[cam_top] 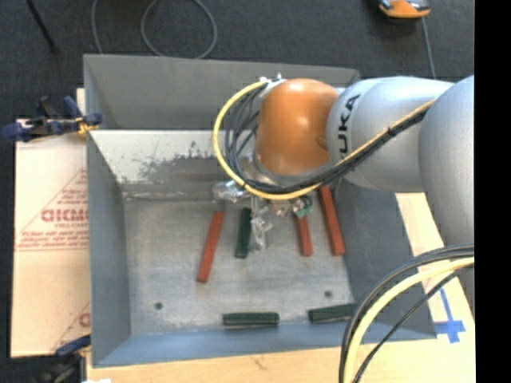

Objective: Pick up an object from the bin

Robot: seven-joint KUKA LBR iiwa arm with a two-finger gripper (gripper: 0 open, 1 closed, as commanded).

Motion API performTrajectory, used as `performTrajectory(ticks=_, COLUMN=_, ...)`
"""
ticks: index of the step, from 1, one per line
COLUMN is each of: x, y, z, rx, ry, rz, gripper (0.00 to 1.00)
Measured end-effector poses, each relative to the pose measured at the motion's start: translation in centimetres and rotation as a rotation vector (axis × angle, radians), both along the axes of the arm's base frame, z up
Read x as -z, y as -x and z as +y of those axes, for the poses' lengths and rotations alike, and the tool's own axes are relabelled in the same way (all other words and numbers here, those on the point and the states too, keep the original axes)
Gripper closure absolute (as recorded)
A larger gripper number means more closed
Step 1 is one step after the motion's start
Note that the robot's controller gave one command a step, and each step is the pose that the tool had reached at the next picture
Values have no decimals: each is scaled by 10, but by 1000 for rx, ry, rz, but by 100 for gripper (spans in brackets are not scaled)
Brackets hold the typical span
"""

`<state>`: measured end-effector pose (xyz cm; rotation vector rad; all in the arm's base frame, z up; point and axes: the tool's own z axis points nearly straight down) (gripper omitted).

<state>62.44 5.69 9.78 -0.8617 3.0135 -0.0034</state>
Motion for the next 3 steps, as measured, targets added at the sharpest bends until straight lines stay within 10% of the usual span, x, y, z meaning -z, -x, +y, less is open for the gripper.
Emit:
performTrajectory(ticks=1, x=26, y=-21, z=-37, rx=-165, ry=2, rz=-3, gripper=0)
performTrajectory(ticks=2, x=25, y=-23, z=-25, rx=-405, ry=3, rz=-6, gripper=0)
performTrajectory(ticks=3, x=-58, y=-20, z=-41, rx=-640, ry=5, rz=-3, gripper=0)
